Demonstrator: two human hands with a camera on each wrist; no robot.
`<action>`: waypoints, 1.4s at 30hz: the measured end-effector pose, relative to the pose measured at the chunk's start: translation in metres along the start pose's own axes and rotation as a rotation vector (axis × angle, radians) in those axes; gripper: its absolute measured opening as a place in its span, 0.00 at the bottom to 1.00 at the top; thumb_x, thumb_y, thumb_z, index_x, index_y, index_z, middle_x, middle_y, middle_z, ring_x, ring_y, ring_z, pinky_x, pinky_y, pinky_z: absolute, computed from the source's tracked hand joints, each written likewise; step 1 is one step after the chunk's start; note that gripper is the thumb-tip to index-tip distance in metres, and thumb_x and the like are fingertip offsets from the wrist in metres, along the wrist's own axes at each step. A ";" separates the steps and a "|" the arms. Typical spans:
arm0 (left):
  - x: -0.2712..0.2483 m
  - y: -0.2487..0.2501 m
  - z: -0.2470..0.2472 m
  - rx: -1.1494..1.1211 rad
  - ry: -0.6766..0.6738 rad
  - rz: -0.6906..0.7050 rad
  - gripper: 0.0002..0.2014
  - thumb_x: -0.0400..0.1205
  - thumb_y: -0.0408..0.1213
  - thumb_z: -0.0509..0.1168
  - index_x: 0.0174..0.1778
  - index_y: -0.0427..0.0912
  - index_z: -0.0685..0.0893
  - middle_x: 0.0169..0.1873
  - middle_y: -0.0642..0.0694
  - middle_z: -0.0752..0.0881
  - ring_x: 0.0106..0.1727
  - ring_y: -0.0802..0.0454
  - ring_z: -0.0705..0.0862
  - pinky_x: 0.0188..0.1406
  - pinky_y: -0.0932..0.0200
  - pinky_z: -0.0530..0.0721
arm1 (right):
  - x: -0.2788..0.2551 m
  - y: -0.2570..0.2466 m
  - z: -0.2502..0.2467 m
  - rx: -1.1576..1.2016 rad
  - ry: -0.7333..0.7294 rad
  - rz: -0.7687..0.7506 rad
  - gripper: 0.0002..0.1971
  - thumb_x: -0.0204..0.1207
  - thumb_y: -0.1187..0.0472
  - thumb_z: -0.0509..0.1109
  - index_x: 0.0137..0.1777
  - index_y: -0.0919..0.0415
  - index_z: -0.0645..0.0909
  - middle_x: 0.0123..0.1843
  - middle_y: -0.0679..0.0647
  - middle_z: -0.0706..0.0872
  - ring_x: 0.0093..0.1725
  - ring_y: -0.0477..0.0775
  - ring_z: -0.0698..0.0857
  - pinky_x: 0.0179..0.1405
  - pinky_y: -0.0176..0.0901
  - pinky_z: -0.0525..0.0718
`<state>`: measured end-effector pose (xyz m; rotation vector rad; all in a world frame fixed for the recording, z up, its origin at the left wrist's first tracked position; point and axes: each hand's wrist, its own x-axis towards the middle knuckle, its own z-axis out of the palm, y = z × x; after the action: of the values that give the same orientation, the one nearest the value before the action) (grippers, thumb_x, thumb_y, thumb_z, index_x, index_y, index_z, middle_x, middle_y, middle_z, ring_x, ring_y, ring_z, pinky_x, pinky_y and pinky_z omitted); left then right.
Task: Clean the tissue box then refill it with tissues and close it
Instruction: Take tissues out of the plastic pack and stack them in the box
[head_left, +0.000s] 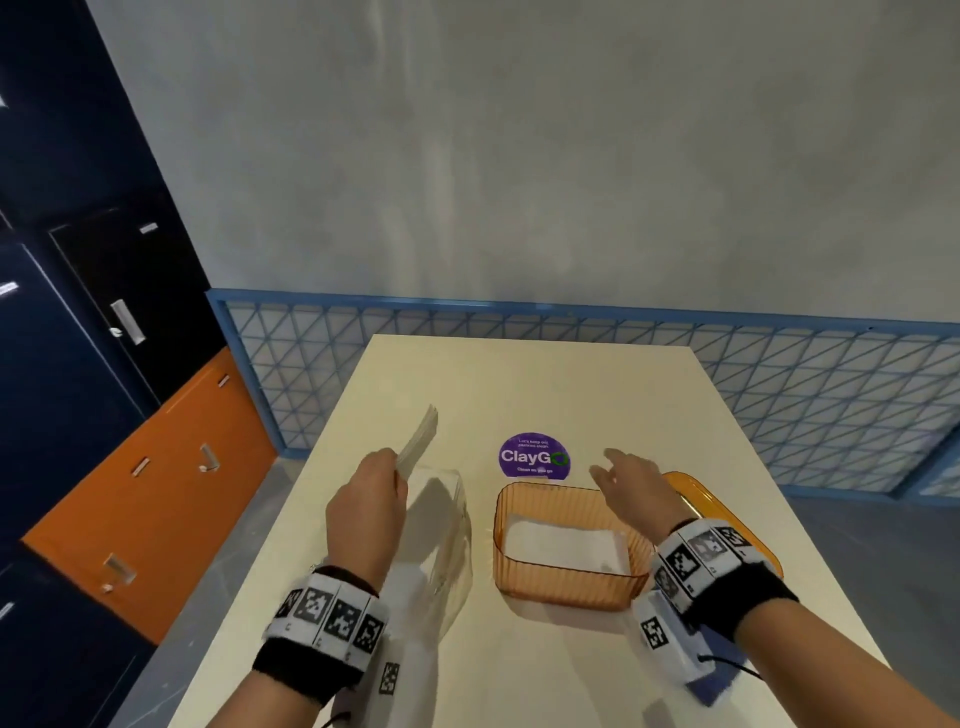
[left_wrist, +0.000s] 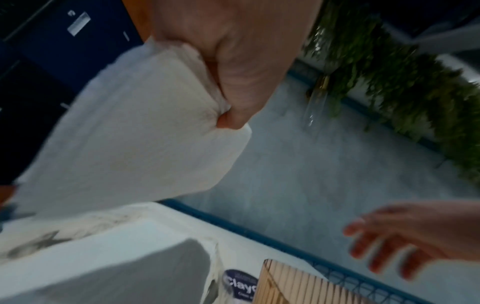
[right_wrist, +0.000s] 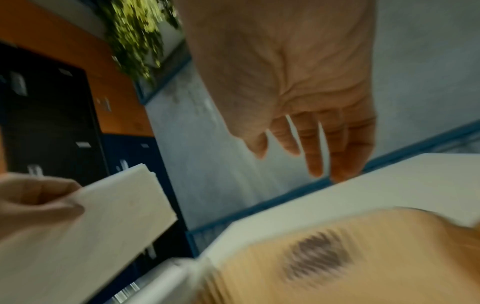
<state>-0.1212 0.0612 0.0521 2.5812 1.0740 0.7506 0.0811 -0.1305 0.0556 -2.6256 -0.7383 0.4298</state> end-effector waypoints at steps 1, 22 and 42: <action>-0.005 0.001 -0.008 -0.035 0.082 0.072 0.03 0.81 0.29 0.62 0.43 0.36 0.80 0.35 0.42 0.83 0.29 0.45 0.78 0.24 0.58 0.71 | -0.002 -0.019 -0.006 0.148 -0.036 -0.047 0.23 0.85 0.49 0.53 0.70 0.65 0.74 0.65 0.63 0.83 0.59 0.59 0.83 0.57 0.50 0.81; -0.024 -0.050 0.005 -1.250 -0.155 -0.599 0.37 0.82 0.23 0.58 0.81 0.56 0.50 0.74 0.41 0.69 0.74 0.41 0.70 0.72 0.46 0.69 | -0.016 -0.133 0.004 0.445 -0.387 -0.492 0.13 0.82 0.61 0.63 0.65 0.60 0.78 0.57 0.55 0.83 0.57 0.56 0.81 0.60 0.50 0.79; -0.035 -0.044 0.028 -0.769 -0.011 -0.503 0.09 0.84 0.24 0.51 0.57 0.37 0.68 0.46 0.38 0.78 0.47 0.42 0.77 0.43 0.57 0.74 | -0.018 -0.102 0.107 0.742 -0.252 -0.125 0.18 0.77 0.70 0.65 0.66 0.61 0.74 0.60 0.59 0.84 0.62 0.60 0.82 0.66 0.52 0.80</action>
<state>-0.1533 0.0662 -0.0021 1.5923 1.0834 0.8029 -0.0187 -0.0302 0.0084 -1.8419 -0.6491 0.8235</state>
